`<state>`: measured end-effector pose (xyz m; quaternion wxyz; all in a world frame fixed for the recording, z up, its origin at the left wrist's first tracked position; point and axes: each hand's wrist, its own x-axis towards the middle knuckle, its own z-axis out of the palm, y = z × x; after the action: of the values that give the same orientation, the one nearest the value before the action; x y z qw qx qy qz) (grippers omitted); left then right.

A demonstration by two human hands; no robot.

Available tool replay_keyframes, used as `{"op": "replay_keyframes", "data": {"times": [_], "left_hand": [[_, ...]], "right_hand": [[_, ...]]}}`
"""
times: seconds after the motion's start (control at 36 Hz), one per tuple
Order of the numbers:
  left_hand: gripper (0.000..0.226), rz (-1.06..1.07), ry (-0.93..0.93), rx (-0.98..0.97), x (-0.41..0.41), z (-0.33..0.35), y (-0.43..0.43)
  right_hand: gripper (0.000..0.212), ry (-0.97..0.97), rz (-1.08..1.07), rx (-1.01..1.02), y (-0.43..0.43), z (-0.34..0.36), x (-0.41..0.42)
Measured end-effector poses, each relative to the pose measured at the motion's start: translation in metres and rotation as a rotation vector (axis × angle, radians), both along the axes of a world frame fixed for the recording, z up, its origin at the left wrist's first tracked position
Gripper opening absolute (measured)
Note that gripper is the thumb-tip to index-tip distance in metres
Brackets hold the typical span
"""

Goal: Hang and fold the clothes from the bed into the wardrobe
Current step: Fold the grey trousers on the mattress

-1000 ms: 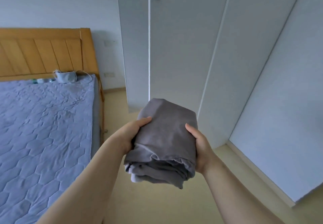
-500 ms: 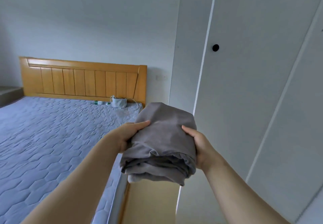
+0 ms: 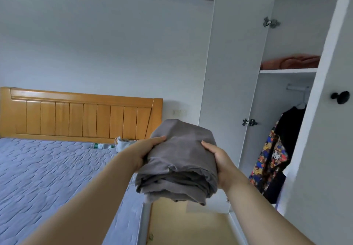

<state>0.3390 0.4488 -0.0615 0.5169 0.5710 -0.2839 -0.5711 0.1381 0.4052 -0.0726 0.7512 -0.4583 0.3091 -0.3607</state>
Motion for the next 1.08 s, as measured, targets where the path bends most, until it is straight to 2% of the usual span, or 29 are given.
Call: {"op": "replay_keyframes", "data": {"times": [0.19, 0.33, 0.81, 0.92, 0.97, 1.08], "left_hand": [[0.048, -0.014, 0.046, -0.009, 0.037, 0.009, -0.09], [0.034, -0.002, 0.048, -0.073, 0.055, 0.021, -0.154], [0.043, -0.13, 0.035, -0.196, 0.062, 0.085, -0.441], [0.035, -0.207, 0.061, -0.265, 0.046, 0.102, -0.501], [0.036, -0.285, 0.086, -0.308, 0.032, 0.112, -0.53], [0.034, -0.466, 0.124, -0.39, -0.007, 0.136, -0.58]], "right_hand": [[0.033, -0.013, -0.053, -0.036, -0.093, 0.01, 0.038], [0.031, -0.084, -0.019, -0.076, -0.16, 0.014, 0.057], [0.04, -0.033, -0.195, -0.198, -0.436, 0.081, 0.063], [0.037, -0.046, -0.273, -0.232, -0.478, 0.1, 0.046], [0.04, -0.058, -0.333, -0.25, -0.497, 0.112, 0.029], [0.031, -0.03, -0.487, -0.293, -0.527, 0.138, -0.012]]}}
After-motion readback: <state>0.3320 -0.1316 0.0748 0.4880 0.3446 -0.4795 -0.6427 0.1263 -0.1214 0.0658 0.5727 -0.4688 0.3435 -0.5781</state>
